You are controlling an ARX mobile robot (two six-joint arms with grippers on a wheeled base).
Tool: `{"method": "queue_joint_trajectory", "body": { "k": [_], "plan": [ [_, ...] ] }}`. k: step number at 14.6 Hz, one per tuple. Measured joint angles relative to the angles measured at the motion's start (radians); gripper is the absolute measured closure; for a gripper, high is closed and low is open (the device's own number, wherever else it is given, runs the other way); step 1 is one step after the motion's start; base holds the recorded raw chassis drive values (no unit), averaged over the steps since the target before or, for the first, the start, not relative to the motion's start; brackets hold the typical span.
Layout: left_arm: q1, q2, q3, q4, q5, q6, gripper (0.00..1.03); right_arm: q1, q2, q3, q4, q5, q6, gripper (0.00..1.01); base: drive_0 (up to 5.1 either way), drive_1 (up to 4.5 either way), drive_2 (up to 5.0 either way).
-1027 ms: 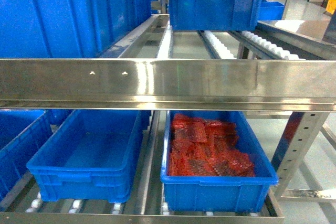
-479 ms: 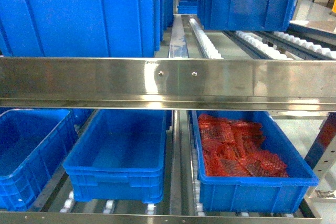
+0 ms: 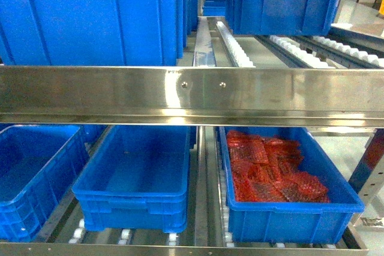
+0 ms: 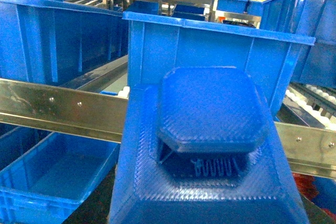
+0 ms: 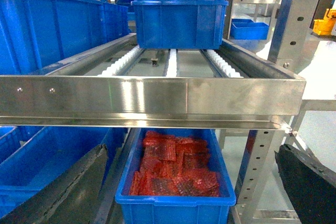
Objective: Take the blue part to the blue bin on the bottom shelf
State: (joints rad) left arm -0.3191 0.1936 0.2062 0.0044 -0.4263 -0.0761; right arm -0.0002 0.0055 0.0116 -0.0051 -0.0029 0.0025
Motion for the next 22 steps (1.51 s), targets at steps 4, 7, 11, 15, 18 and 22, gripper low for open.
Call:
{"method": "queue_joint_trajectory", "body": {
  "k": [4, 7, 11, 15, 18, 22],
  "plan": [
    [0.000, 0.000, 0.000, 0.000, 0.000, 0.000, 0.60, 0.000, 0.000, 0.000, 0.000, 0.000, 0.000, 0.03, 0.0, 0.00, 0.0],
    [0.000, 0.000, 0.000, 0.003, 0.000, 0.000, 0.60, 0.000, 0.000, 0.000, 0.003, 0.000, 0.000, 0.03, 0.0, 0.00, 0.0],
    [0.000, 0.001, 0.000, 0.001, 0.000, 0.000, 0.60, 0.000, 0.000, 0.000, 0.001, 0.003, -0.001, 0.03, 0.0, 0.00, 0.0],
    [0.000, 0.001, 0.000, 0.001, 0.000, 0.000, 0.60, 0.000, 0.000, 0.000, 0.001, 0.002, 0.000, 0.03, 0.0, 0.00, 0.0],
    [0.000, 0.001, 0.000, 0.000, 0.000, 0.000, 0.60, 0.000, 0.000, 0.000, 0.000, 0.002, 0.000, 0.03, 0.0, 0.00, 0.0],
    [0.000, 0.001, 0.000, 0.002, 0.000, 0.000, 0.60, 0.000, 0.000, 0.000, 0.000, 0.002, 0.000, 0.03, 0.0, 0.00, 0.0]
  ]
}}
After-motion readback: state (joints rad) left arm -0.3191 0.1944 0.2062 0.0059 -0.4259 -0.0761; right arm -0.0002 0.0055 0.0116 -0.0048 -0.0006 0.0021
